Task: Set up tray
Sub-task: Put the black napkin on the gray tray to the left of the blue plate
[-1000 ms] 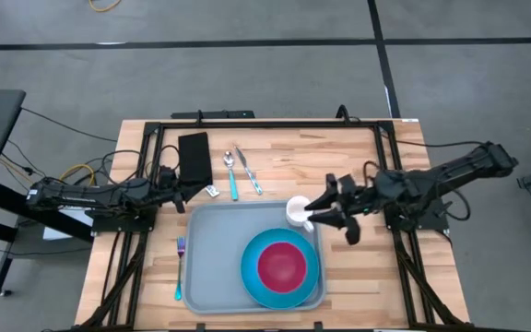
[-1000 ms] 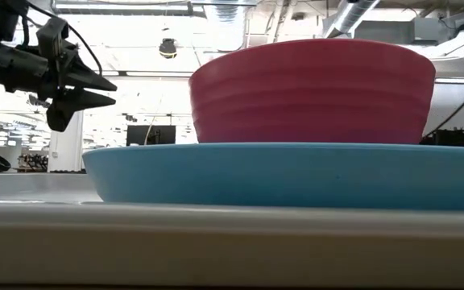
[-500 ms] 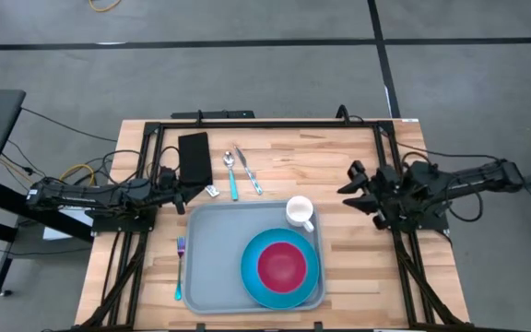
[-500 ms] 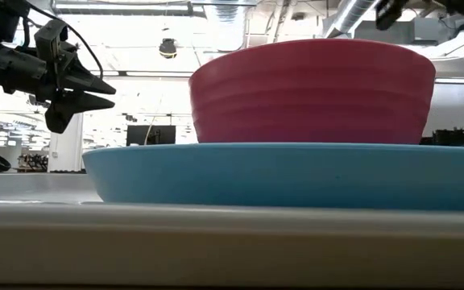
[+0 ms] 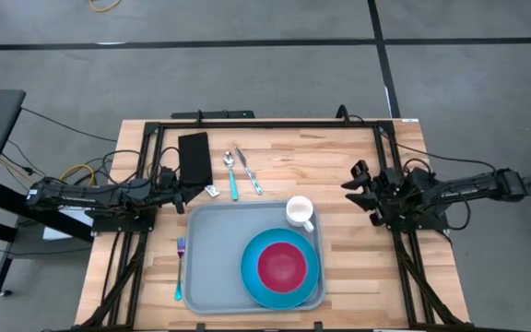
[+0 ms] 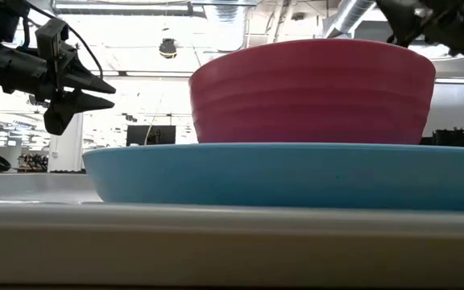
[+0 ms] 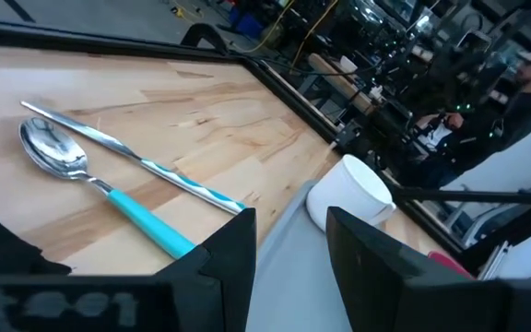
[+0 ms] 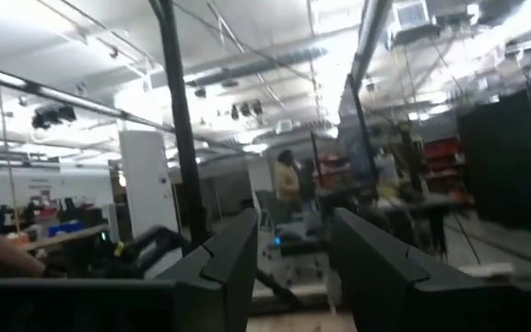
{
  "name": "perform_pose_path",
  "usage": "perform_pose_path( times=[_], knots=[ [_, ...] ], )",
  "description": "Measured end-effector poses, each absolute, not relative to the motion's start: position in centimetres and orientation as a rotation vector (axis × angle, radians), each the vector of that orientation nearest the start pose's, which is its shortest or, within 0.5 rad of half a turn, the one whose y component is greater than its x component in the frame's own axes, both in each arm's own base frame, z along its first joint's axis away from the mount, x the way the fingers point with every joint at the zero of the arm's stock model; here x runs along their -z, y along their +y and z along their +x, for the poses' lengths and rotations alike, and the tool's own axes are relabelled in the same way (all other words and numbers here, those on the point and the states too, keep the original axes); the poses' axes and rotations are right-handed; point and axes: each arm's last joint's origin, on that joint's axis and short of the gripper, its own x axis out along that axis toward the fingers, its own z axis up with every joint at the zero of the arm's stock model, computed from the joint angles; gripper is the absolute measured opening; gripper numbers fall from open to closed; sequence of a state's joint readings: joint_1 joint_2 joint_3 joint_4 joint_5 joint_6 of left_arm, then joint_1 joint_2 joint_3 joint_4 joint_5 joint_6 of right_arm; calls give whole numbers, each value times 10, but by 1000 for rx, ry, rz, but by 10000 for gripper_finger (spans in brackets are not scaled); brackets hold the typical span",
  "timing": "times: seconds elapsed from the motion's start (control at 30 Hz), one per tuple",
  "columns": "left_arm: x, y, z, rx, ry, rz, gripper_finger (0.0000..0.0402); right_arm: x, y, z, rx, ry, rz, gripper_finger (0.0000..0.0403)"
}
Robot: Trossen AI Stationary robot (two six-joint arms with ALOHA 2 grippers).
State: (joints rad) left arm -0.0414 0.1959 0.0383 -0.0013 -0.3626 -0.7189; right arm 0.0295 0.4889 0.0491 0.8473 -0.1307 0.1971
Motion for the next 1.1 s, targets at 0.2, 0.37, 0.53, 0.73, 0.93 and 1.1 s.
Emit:
perform_pose_path(
  times=[0.2,0.37,0.53,0.73,0.93,1.1],
  knots=[
    [-161,6,106,-361,30,-683,122,-201,7,121,-189,-333,195,133],
    [-161,6,106,-360,28,-684,122,-187,6,122,-174,-178,211,129],
    [-161,6,107,-360,27,-684,122,-181,6,115,-167,-117,222,128],
    [-161,6,107,-359,24,-685,122,-180,3,102,-134,-124,208,128],
    [-161,6,107,-358,24,-685,122,-171,0,97,-97,-43,239,129],
    [-161,6,107,-359,22,-685,122,-168,-3,97,-24,3,235,128]
  ],
)
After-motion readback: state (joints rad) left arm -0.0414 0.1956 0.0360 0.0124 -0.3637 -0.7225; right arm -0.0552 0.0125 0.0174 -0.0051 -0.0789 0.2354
